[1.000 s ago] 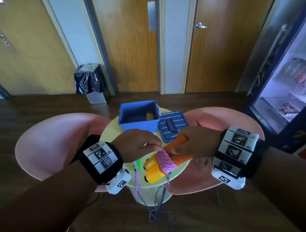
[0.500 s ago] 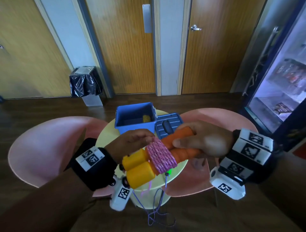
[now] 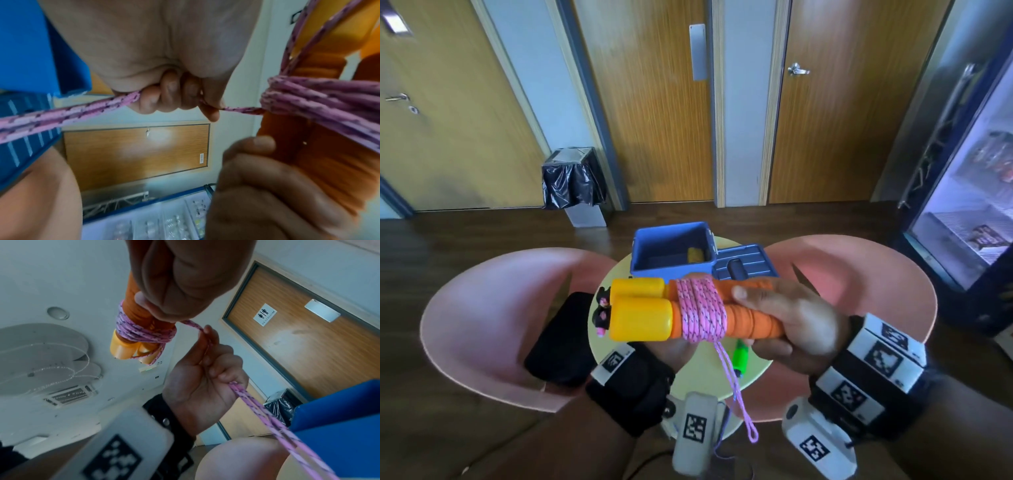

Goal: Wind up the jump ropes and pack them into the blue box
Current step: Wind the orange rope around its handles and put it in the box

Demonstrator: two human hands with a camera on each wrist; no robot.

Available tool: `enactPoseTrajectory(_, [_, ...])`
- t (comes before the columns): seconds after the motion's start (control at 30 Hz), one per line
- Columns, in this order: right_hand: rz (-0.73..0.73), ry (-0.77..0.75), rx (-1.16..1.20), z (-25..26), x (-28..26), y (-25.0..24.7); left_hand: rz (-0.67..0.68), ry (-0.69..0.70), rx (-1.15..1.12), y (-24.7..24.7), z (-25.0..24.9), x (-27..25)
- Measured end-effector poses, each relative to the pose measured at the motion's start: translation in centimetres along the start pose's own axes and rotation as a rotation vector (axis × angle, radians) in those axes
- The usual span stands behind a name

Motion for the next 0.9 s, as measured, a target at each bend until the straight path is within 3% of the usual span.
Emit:
enactPoseTrajectory(0.03, [0.015,0.015,-0.013,-0.4,0.0,0.0,0.058,0.111,-0.070,-0.3,-0.9,1.0])
enactPoseTrajectory(0.07, [0.027,0.035,-0.025,-0.6,0.0,0.1,0.145,0.320,-0.119,-0.8,-2.6,1.1])
enactPoseTrajectory(0.1, [0.030,0.056,-0.033,-0.6,-0.1,0.1,0.157,0.460,-0.148,-1.4,-3.6,0.9])
enactPoseTrajectory(0.13, [0.031,0.076,-0.040,-0.7,-0.2,0.1,0.111,0.507,-0.177,-2.9,-3.8,0.6])
enactPoseTrajectory(0.17, [0.037,0.086,-0.052,-0.9,-0.2,0.0,0.103,0.477,-0.224,-2.9,-4.5,0.2])
enactPoseTrajectory(0.23, [0.054,0.089,-0.073,-0.9,-0.3,0.4,0.034,0.376,-0.097,-2.8,-3.8,0.4])
enactPoseTrajectory(0.33, [-0.014,0.023,-0.029,-0.6,-0.2,-0.1,-0.271,0.025,0.049,-3.5,0.7,-0.9])
enactPoseTrajectory(0.4, [-0.127,-0.069,0.011,0.0,0.0,-0.8,-0.367,-0.086,0.072,-2.6,2.0,-2.1])
enactPoseTrajectory(0.47, [-0.261,-0.173,-0.020,0.3,0.2,-1.7,-0.330,0.018,-0.093,-0.3,1.3,-2.2])
enactPoseTrajectory(0.53, [-0.414,-0.239,-0.157,0.5,0.0,-2.2,-0.354,0.069,-0.109,0.9,0.4,-2.1])
enactPoseTrajectory(0.67, [-0.633,-0.286,-0.391,0.9,-0.8,-2.6,-0.378,0.059,0.003,1.2,0.1,-2.4])
enactPoseTrajectory(0.9, [-0.931,-0.349,-0.629,2.4,-0.5,-6.2,-0.224,0.057,0.262,1.8,-1.7,-3.8])
Point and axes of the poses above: each hand's wrist, its own x-axis towards the middle knuckle, its own y-axis out of the palm, z = x × y, the point moved 7 cm from there along x, towards the middle knuckle, and after that the axes turned 10 degrees about y, right-handed, at the moved point
